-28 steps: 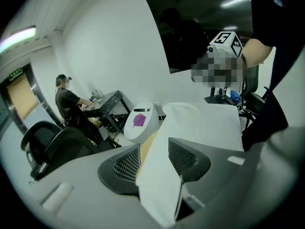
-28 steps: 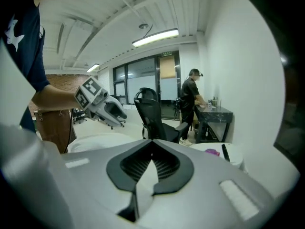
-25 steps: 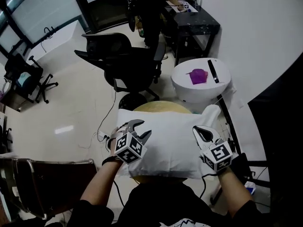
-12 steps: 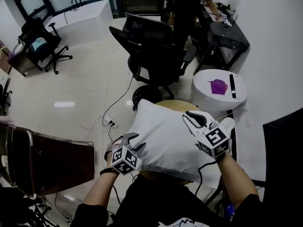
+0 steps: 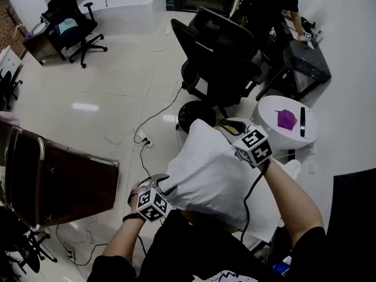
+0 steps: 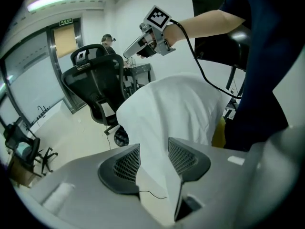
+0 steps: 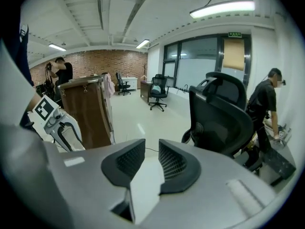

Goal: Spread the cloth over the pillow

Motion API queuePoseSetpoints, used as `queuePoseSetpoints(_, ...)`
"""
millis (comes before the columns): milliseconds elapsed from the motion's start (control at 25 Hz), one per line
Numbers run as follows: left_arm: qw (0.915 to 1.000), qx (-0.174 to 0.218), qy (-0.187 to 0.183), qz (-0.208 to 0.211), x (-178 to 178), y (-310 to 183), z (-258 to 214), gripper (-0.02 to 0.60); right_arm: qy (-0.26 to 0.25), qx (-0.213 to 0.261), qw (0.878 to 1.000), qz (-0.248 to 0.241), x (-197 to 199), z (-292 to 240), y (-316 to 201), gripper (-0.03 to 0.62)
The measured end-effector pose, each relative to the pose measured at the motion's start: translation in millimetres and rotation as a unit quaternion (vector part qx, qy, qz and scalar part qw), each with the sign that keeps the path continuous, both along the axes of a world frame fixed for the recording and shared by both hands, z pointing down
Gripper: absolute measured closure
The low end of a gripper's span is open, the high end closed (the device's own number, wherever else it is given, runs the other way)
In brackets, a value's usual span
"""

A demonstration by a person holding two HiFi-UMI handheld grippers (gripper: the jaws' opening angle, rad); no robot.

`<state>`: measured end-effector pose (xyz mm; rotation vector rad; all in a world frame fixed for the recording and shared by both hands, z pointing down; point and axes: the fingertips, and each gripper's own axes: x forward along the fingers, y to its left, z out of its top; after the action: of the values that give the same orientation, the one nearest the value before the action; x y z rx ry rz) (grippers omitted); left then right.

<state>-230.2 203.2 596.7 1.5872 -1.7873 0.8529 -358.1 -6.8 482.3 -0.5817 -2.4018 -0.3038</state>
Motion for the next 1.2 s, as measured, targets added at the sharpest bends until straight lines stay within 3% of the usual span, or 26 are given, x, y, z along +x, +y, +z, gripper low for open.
queuePoseSetpoints(320, 0.9984, 0.021, 0.044, -0.027, -6.0, 29.3, 15.0, 0.406, 0.084, 0.025, 0.996, -0.025, -50.9, 73.4, 17.9, 0.485)
queuePoseSetpoints(520, 0.9970, 0.009, 0.061, -0.048, -22.5, 52.2, 25.3, 0.407, 0.116, 0.033, 0.992, -0.046, -65.7, 103.8, 31.5, 0.485)
queuePoseSetpoints(800, 0.9884, 0.003, 0.152, 0.002, 12.2, 47.7, 45.3, 0.407, 0.195, 0.044, 0.979, -0.051, -69.6, 157.0, 31.1, 0.464)
queuePoseSetpoints(960, 0.9839, -0.004, 0.178, 0.013, 24.8, 46.9, 57.5, 0.405, 0.238, 0.042, 0.970, -0.037, -69.8, 182.1, 22.7, 0.428)
queuePoseSetpoints(1200, 0.9793, -0.013, 0.200, 0.027, 35.0, 35.0, 70.2, 0.407, 0.307, 0.038, 0.950, -0.043, -62.6, 211.5, 26.3, 0.424)
